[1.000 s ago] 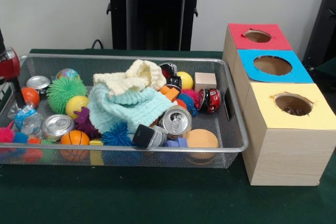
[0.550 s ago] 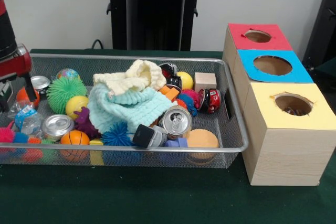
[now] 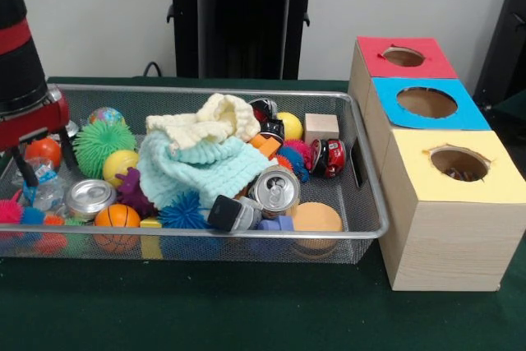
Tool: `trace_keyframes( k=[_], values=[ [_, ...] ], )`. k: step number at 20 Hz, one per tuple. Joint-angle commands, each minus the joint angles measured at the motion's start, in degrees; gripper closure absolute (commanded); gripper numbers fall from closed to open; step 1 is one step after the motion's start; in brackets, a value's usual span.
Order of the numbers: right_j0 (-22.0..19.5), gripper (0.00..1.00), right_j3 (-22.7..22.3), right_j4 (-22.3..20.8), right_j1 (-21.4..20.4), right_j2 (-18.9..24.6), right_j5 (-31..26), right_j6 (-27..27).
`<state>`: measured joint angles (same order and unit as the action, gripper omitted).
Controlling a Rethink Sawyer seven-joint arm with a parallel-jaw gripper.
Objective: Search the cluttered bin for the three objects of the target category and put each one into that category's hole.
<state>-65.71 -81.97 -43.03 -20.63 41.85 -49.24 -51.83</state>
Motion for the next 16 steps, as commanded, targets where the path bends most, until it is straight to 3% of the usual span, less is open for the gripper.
trace_keyframes(
  k=[1, 16],
  values=[
    [0.28, 0.00, -0.56, -4.16, 5.12, -3.07, 4.12, 7.36],
    [1.48, 0.00, 5.82, -2.85, 3.52, 0.00, 1.32, 12.46]
  ],
)
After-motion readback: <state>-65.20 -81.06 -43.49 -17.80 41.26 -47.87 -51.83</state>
